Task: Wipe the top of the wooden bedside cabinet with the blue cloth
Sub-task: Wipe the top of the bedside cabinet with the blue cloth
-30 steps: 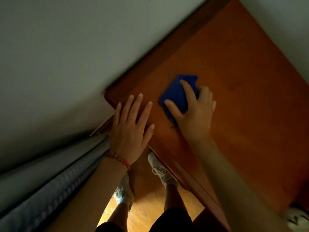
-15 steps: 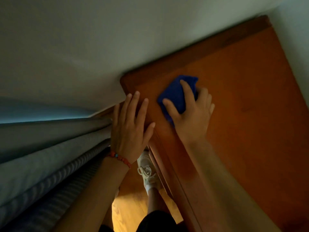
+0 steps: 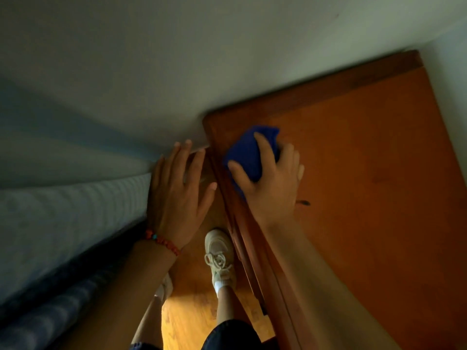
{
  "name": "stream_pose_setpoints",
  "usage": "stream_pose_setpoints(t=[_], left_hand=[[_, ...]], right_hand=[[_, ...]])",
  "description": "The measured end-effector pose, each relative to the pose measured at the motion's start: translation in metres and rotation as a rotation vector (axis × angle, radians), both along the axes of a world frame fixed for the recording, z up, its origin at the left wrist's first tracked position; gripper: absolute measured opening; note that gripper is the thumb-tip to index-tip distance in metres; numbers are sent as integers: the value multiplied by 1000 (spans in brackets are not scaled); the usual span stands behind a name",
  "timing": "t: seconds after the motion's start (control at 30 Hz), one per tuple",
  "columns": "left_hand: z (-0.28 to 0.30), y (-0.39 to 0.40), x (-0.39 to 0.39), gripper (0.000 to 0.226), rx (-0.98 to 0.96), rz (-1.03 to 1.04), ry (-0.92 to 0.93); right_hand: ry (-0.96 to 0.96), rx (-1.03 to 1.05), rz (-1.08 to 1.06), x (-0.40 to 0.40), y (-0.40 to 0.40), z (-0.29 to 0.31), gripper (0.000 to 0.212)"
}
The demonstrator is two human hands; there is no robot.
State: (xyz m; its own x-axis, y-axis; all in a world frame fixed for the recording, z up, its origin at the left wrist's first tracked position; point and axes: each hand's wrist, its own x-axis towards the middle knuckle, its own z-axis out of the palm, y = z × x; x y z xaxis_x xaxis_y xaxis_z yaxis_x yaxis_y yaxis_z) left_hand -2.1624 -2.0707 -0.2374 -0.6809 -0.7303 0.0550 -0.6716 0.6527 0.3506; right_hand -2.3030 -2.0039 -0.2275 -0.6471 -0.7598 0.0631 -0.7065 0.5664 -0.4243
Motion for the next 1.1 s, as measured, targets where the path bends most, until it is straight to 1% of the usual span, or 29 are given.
stream_pose_setpoints(t=[0.1, 0.27, 0.33, 0.47, 0.53, 0.6, 0.67, 0.73, 0.83, 0.87, 0.9, 0.93, 1.03, 1.07, 1.1], left_hand=[[0, -1, 3, 53, 2, -6, -7], [-1, 1, 2, 52, -4, -31, 5], [-1, 3, 1, 52, -12, -41, 11], [0, 7, -9, 51, -18, -76, 19], [-2, 11, -16, 53, -14, -109, 12], [-6, 16, -23, 54, -23, -151, 0], [-10, 15, -26, 55, -17, -168, -2], [-13, 17, -32, 55, -13, -153, 8], [-12, 20, -37, 55, -3, -111, 5], [-11, 21, -38, 56, -7, -101, -1], [-10, 21, -39, 56, -12, -97, -8], [-8, 22, -41, 57, -15, -100, -14], [-2, 25, -54, 57, -13, -148, -1], [0, 25, -60, 56, -13, -167, 6], [0, 26, -68, 56, -16, -182, 8]], right_hand=[[-21, 15, -35, 16, 16, 1, 63], [12, -31, -59, 2, -50, -3, 63], [3, -45, -53, -4, -61, -4, 63], [1, -28, -1, -28, -39, -4, 65], [-7, -10, -62, -53, -29, -3, 64], [-8, 1, -172, -74, -28, -3, 63], [-7, -14, -240, -73, -35, -5, 62], [-5, -49, -194, -62, -38, -5, 62], [53, -23, 18, -64, -34, -6, 64], [76, -17, 49, -74, -32, -6, 65], [91, -13, 34, -87, -30, -6, 66], [87, -7, -26, -101, -29, -6, 66], [21, -4, -265, -131, -30, -7, 67], [10, -10, -296, -132, -31, -7, 67], [3, -23, -284, -128, -31, -6, 67]])
